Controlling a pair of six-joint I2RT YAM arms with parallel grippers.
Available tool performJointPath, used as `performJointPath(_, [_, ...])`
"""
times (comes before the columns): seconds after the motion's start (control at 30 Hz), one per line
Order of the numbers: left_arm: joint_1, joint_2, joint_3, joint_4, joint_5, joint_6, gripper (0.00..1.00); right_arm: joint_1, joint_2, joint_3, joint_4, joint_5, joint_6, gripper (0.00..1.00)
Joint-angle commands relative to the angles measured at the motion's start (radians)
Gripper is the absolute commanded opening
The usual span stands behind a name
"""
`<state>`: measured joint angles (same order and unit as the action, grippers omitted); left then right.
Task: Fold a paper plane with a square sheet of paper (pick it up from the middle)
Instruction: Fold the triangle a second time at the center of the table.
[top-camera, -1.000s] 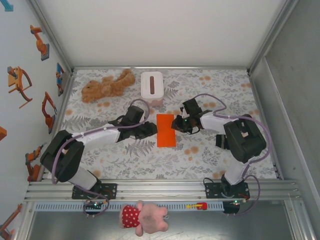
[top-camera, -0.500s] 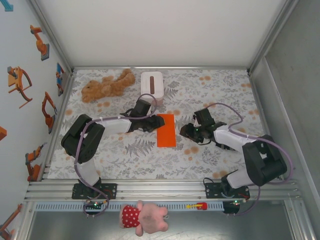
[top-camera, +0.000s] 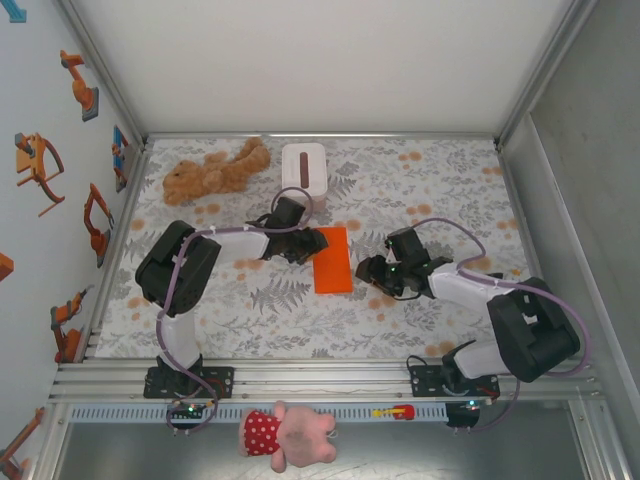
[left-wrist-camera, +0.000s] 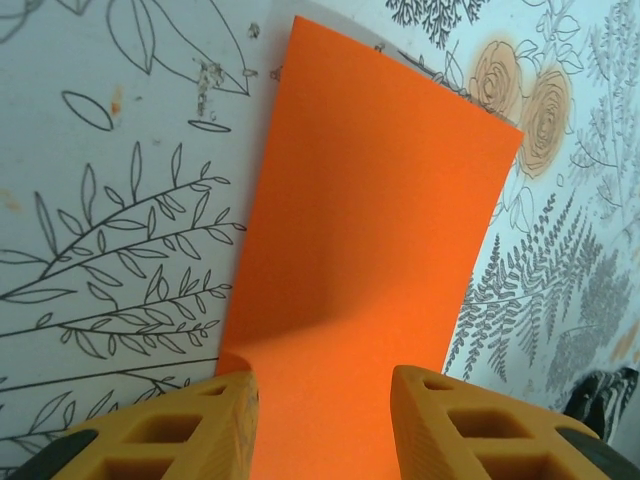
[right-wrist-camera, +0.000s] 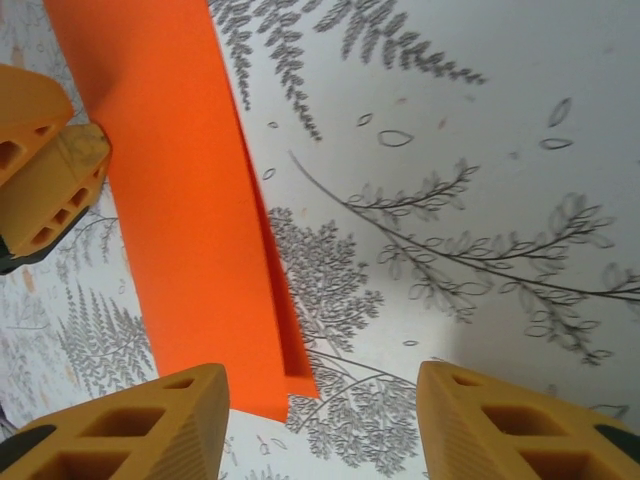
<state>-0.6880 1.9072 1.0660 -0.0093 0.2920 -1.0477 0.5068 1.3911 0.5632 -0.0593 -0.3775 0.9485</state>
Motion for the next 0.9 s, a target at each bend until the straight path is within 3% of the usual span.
performJointPath(0.0, [-0.018, 0.029, 0.025, -0.158, -0.07, -0.046, 0.4, 0.025, 0.017, -0.005, 0.04, -0.018, 0.052, 0.48])
performJointPath(0.3, [-0.025, 0.065, 0.043, -0.188, -0.065, -0.066, 0.38, 0.058, 0.054, -0.026, 0.091, -0.061, 0.083, 0.32])
performJointPath(0.87, [-0.027, 0.076, 0.046, -0.186, -0.053, -0.069, 0.36, 0.062, 0.125, -0.026, 0.177, -0.11, 0.091, 0.19])
